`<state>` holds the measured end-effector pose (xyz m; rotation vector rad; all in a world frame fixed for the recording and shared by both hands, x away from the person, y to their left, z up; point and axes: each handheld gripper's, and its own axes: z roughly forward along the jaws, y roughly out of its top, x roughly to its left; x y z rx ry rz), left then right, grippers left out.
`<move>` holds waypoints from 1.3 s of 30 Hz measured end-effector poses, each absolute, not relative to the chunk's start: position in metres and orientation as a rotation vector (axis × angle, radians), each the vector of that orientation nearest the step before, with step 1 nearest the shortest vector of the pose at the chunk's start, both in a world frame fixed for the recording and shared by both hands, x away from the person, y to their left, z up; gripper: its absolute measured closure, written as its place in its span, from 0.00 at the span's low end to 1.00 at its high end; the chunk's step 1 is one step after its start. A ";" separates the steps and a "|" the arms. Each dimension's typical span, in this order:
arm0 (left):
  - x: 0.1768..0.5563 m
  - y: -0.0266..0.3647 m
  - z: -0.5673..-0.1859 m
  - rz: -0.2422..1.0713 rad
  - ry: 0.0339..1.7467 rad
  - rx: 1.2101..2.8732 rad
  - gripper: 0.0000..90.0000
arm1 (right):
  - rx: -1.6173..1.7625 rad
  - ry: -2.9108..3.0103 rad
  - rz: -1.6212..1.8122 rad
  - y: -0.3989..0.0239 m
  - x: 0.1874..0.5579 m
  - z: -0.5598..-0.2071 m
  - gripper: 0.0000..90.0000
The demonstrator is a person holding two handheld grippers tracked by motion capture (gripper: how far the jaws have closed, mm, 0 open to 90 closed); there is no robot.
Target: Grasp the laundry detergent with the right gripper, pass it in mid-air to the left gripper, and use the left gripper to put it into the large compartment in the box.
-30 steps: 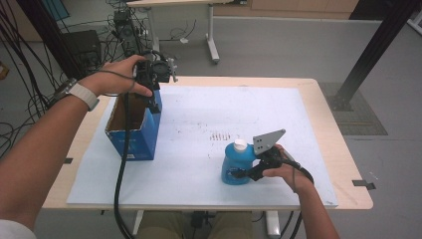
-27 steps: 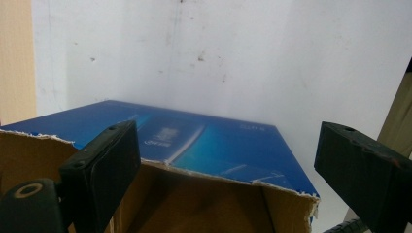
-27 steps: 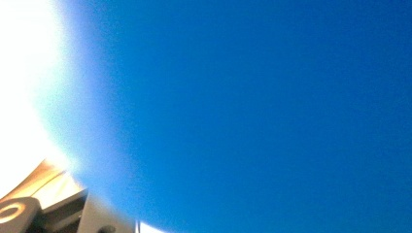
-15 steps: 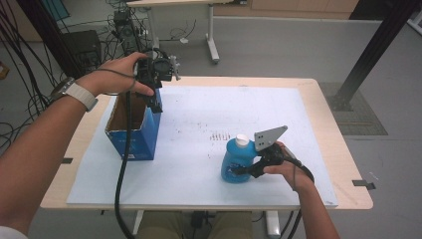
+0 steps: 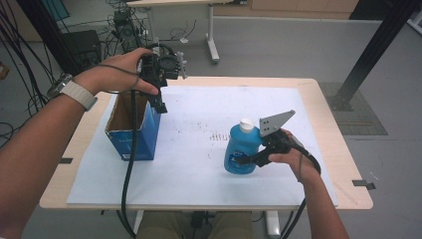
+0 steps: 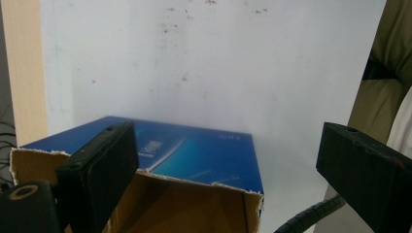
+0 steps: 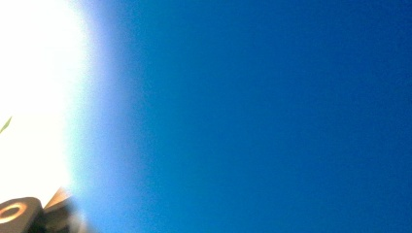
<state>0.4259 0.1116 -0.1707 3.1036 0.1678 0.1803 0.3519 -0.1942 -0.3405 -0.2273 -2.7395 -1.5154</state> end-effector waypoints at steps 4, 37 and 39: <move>0.420 0.100 -0.166 0.187 0.130 3.116 0.10 | -0.236 -2.746 -1.513 -0.194 0.353 -0.332 0.48; 0.398 0.060 -0.133 0.203 0.010 3.112 0.09 | -0.231 -2.761 -1.409 -0.166 0.364 -0.297 0.48; 0.396 0.058 -0.133 0.198 -0.004 3.115 0.09 | -0.226 -2.764 -1.408 -0.163 0.365 -0.296 0.48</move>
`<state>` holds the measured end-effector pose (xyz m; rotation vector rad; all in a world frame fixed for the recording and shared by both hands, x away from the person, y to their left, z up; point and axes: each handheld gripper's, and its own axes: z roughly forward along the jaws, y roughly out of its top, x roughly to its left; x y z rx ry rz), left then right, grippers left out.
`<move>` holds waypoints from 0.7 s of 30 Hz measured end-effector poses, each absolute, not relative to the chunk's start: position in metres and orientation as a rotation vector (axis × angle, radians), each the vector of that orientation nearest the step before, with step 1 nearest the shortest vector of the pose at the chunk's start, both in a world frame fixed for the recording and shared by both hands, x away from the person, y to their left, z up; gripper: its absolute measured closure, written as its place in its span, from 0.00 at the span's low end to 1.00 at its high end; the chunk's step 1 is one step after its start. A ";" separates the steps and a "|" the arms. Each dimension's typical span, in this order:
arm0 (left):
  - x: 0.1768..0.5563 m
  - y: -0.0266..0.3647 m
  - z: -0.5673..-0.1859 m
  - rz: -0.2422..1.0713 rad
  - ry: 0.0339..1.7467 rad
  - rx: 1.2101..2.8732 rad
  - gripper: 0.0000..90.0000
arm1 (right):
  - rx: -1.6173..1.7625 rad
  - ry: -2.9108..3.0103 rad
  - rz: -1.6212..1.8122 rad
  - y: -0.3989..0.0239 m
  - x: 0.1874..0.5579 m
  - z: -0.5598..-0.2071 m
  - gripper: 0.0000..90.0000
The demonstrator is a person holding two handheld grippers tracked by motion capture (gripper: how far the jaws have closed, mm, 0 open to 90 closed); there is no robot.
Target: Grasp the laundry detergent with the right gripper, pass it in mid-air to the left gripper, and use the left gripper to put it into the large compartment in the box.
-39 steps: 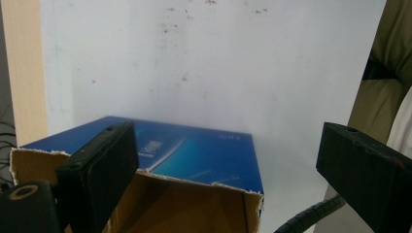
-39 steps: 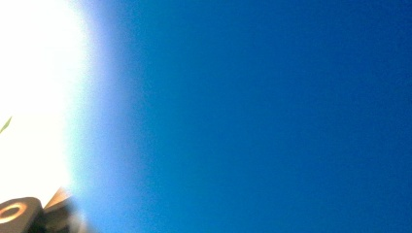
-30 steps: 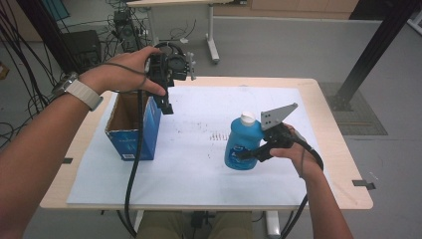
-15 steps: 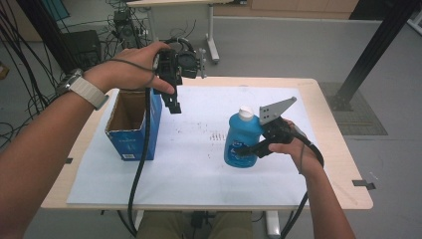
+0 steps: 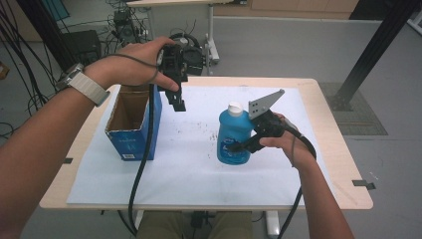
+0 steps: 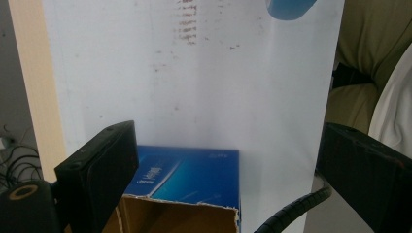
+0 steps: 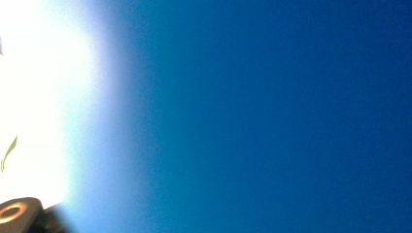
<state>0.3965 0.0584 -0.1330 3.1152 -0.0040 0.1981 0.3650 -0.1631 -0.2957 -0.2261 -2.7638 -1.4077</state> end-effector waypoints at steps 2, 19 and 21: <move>0.395 0.057 -0.132 0.196 -0.014 3.116 0.09 | -0.219 -2.760 -1.405 -0.161 0.366 -0.295 0.48; 0.386 0.047 -0.127 0.170 -0.069 3.112 0.09 | -0.152 -2.764 -1.381 -0.140 0.371 -0.290 0.48; 0.385 0.046 -0.127 0.167 -0.070 3.112 0.09 | -0.141 -2.765 -1.380 -0.138 0.371 -0.289 0.48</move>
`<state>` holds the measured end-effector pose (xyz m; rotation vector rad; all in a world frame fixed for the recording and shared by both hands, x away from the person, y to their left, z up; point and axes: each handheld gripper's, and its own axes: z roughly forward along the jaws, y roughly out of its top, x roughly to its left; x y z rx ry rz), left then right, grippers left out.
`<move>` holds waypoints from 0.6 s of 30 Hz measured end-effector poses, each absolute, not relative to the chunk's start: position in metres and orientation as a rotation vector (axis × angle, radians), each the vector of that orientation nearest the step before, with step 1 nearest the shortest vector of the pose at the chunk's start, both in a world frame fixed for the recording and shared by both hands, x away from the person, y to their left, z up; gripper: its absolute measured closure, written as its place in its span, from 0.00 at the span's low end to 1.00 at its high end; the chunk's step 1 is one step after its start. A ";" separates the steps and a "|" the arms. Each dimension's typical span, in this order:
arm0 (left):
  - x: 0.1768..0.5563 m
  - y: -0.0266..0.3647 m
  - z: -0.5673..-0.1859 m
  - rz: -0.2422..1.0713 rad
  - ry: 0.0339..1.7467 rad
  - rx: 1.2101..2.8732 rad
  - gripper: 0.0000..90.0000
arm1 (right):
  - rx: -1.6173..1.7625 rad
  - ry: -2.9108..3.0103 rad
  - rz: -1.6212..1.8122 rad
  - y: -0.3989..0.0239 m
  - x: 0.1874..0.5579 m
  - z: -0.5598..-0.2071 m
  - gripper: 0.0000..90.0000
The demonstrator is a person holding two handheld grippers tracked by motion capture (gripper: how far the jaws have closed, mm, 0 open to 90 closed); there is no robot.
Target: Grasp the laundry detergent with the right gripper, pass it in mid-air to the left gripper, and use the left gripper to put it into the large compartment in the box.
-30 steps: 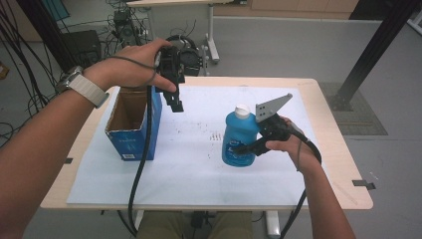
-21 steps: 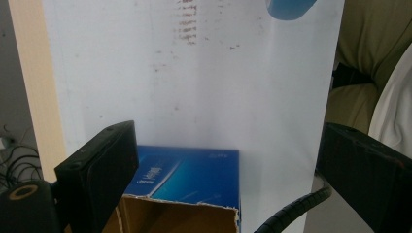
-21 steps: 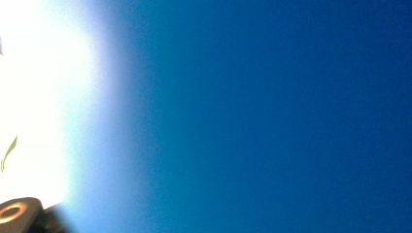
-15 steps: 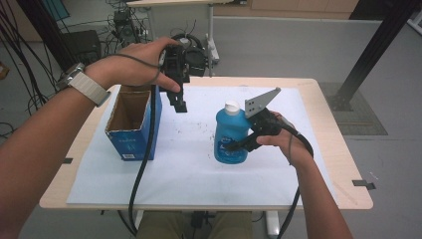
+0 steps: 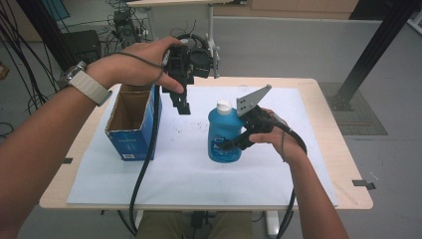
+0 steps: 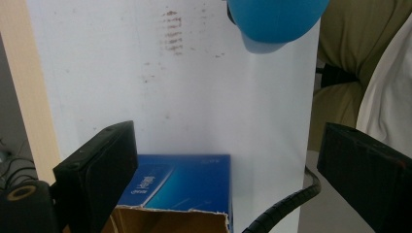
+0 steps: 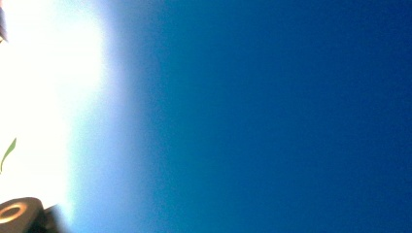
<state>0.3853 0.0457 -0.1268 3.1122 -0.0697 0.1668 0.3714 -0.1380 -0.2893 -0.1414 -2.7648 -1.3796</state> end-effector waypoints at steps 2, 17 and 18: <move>0.385 0.045 -0.127 0.161 -0.075 3.111 0.09 | -0.134 -2.769 -1.374 -0.136 0.372 -0.288 0.48; 0.380 0.036 -0.126 0.119 -0.075 3.114 0.10 | -0.083 -2.820 -1.355 -0.125 0.375 -0.283 0.48; 0.380 0.036 -0.127 0.110 -0.072 3.115 0.10 | -0.080 -2.821 -1.350 -0.125 0.375 -0.283 0.48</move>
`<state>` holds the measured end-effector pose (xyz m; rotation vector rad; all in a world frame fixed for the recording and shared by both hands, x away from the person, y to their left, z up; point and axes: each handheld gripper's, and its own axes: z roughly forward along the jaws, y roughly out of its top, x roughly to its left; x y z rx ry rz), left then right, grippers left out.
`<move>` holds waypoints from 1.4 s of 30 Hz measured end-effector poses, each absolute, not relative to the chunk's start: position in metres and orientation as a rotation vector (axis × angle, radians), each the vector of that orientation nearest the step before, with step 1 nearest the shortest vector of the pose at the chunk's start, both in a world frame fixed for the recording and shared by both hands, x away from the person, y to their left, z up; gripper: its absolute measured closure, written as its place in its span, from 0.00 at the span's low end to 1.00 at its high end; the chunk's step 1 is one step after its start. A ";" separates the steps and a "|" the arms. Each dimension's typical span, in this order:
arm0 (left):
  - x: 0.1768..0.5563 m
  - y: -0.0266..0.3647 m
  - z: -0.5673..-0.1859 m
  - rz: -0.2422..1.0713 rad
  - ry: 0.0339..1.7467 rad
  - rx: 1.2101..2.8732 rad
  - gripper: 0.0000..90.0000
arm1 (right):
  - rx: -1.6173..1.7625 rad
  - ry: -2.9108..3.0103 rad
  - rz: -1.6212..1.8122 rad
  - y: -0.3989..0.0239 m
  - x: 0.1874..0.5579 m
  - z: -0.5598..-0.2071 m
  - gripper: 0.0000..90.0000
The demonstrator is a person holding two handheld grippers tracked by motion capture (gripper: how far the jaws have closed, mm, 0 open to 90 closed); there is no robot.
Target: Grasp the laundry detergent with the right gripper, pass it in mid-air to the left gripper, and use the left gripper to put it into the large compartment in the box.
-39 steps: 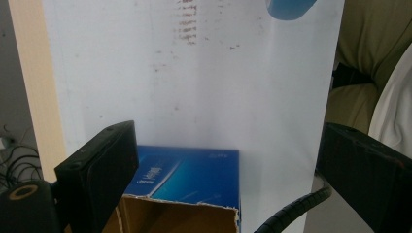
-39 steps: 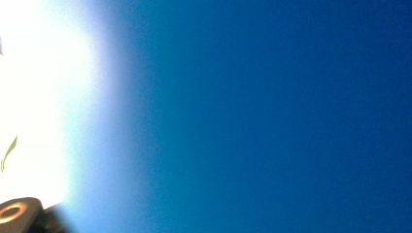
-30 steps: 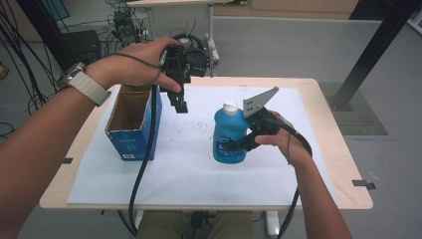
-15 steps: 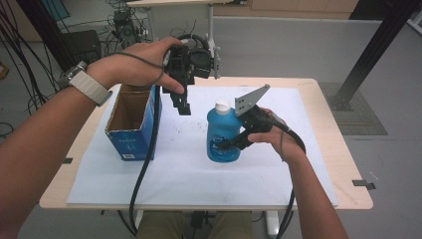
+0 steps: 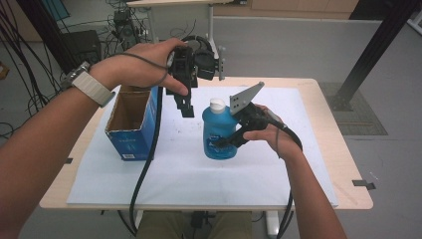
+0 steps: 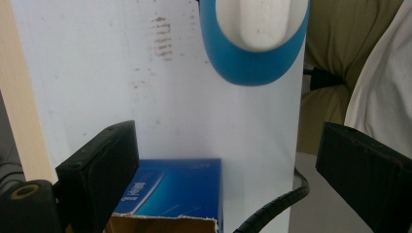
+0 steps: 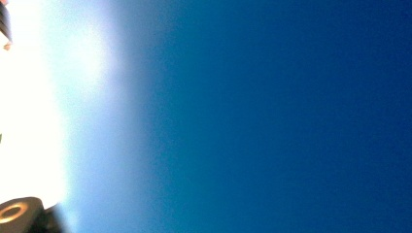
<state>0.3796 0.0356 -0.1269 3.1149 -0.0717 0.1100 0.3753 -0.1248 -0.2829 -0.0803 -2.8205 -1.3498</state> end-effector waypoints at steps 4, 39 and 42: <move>0.379 0.032 -0.129 0.108 -0.072 3.115 0.10 | -0.082 -2.823 -1.345 -0.123 0.376 -0.284 0.48; 0.376 0.013 -0.154 0.062 -0.101 3.061 0.09 | -0.073 -2.833 -1.309 -0.114 0.373 -0.295 0.48; 0.376 0.012 -0.156 0.061 -0.096 3.056 0.09 | -0.069 -2.833 -1.308 -0.113 0.372 -0.295 0.48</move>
